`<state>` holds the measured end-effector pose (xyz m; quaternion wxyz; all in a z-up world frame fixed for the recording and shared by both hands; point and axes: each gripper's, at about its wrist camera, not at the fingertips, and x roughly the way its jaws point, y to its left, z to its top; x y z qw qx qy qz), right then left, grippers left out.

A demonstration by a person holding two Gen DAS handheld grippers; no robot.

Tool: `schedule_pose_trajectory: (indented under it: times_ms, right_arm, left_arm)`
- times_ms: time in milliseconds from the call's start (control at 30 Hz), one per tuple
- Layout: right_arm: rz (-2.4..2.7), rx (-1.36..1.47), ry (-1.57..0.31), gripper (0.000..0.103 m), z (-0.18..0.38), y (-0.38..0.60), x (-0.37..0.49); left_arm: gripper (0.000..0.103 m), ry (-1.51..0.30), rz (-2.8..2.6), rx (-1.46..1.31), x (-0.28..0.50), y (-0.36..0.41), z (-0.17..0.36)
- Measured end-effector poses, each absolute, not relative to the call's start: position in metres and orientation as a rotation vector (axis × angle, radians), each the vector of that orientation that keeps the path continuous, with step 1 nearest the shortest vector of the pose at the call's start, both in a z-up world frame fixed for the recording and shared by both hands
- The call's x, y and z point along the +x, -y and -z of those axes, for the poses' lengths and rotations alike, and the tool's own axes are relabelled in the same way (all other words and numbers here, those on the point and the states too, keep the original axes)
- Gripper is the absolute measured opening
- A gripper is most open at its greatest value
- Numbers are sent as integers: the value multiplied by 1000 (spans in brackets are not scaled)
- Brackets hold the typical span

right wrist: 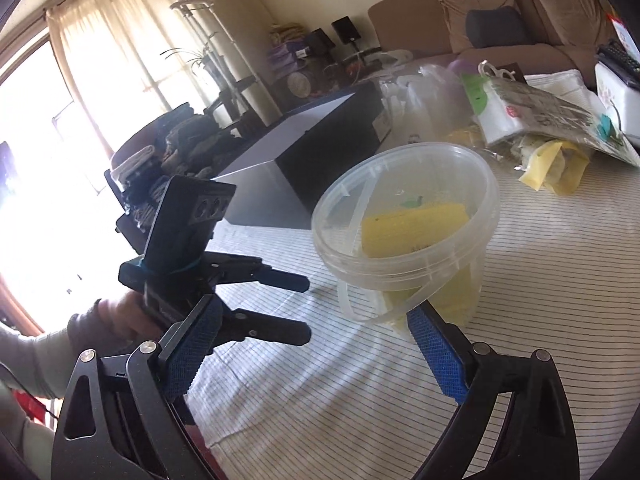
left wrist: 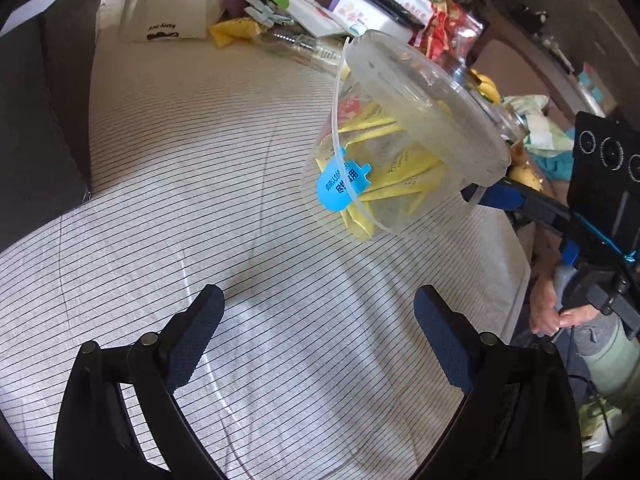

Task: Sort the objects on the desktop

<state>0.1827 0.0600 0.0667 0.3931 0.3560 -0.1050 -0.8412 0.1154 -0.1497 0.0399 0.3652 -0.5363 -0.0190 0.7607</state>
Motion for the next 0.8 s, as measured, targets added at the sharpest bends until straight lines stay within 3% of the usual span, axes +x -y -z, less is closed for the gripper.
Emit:
schedule_pose_trajectory:
  times_ms: [400, 800]
  right_arm:
    - [2013, 796, 423, 96, -90, -64, 189]
    - [2032, 760, 545, 97, -99, -86, 183]
  left_arm:
    - [96, 313, -1799, -1329, 111, 162, -56]
    - [96, 710, -1631, -1143, 78, 168, -110]
